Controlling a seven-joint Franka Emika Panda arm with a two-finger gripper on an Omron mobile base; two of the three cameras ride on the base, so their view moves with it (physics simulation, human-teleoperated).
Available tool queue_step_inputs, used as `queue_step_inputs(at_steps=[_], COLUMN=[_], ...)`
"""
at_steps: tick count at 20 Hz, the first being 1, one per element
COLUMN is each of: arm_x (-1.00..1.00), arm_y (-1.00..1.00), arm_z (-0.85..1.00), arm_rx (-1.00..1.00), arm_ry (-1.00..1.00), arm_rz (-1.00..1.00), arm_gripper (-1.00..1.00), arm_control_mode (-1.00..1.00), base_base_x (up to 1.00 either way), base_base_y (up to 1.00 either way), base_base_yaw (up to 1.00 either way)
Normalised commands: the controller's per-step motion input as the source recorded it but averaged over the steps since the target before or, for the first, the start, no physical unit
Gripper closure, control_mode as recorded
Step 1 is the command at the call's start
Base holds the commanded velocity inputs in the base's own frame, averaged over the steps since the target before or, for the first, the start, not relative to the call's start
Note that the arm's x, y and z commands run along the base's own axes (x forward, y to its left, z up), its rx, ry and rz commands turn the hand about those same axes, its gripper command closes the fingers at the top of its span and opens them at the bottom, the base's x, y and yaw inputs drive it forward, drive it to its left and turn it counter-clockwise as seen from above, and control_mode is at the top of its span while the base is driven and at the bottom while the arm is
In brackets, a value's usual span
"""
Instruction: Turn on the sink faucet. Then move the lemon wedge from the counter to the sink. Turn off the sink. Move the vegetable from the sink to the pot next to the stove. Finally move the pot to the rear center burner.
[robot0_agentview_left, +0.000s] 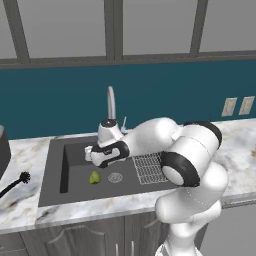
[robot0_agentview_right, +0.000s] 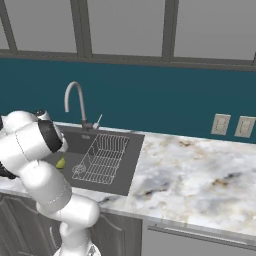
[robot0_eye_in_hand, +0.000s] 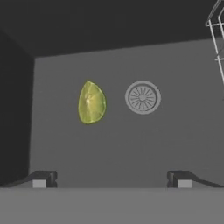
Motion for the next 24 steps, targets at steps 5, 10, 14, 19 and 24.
queue_step_inputs(at_steps=[5, 10, 14, 19, 24], arm_x=[0.35, 0.21, 0.08, 0.08, 0.21], arm_y=[0.14, 0.21, 0.18, 0.12, 0.05], arm_z=[-0.46, -0.43, -0.36, -0.35, -0.38], arm_rx=[-0.04, -0.06, -0.06, -0.05, -0.04], arm_ry=[0.07, 0.05, 0.02, 0.02, 0.0], arm_rz=[0.0, 0.0, 0.0, 0.0, 0.0], arm_gripper=[-1.0, -1.0, -1.0, -1.0, -1.0], arm_control_mode=[-1.0, -1.0, -1.0, -1.0, -1.0], base_base_x=[0.0, 0.0, 0.0, 0.0, 0.0], base_base_y=[0.0, 0.0, 0.0, 0.0, 0.0], base_base_yaw=[0.0, 0.0, 0.0, 0.0, 0.0])
